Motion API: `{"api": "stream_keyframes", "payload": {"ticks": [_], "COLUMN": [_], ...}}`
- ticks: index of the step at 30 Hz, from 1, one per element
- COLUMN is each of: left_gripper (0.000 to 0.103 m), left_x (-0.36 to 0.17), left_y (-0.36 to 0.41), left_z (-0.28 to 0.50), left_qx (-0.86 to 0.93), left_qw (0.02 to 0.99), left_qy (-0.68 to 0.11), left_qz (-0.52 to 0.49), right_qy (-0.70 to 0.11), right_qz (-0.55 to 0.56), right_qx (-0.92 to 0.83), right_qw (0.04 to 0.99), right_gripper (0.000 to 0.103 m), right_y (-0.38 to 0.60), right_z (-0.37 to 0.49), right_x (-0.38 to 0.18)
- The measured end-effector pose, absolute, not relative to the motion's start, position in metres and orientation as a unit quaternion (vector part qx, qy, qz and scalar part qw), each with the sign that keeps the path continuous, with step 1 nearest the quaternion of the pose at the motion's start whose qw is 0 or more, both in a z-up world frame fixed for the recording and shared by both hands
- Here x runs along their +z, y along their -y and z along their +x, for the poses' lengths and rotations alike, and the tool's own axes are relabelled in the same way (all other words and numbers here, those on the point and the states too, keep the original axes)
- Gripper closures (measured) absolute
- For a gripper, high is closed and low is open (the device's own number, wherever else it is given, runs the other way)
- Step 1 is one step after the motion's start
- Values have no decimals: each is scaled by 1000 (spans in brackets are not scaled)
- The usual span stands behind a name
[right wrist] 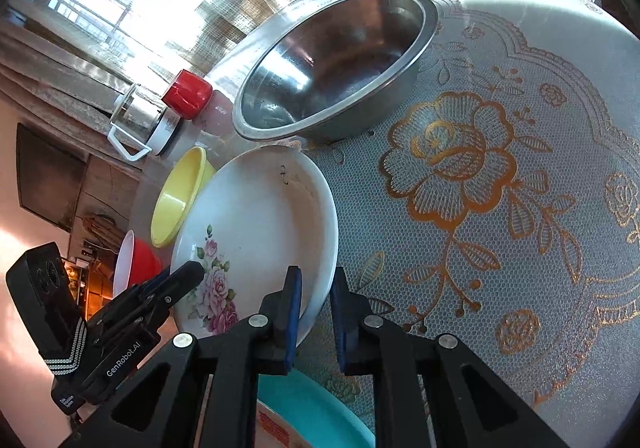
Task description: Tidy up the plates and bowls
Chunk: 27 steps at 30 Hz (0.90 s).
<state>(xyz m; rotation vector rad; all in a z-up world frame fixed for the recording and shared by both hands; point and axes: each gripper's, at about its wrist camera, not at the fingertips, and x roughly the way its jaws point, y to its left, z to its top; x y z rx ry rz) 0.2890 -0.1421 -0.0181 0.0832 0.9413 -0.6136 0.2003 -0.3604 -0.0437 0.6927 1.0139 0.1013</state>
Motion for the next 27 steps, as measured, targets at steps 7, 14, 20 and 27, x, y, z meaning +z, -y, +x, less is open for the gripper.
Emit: {"api": "stream_keyframes", "payload": {"ticks": [7, 14, 20, 27], "left_gripper": [81, 81, 82, 82], "left_x": [-15, -7, -2, 7], "left_y": [140, 140, 141, 140], "left_z": [287, 280, 273, 259], "left_qx": [-300, -311, -317, -327], "left_qw": [842, 841, 843, 848], "left_qy": [-449, -442, -435, -417], "left_qz": [17, 2, 2, -6], "right_qy": [-458, -454, -444, -429], "right_qz": [339, 352, 364, 366], "right_qx": [45, 39, 36, 32], "right_qw": [820, 818, 818, 825], "right_gripper": [89, 89, 88, 88], "right_y": [363, 366, 366, 366], "right_z": [191, 181, 173, 157], "right_x": [-31, -27, -22, -11]}}
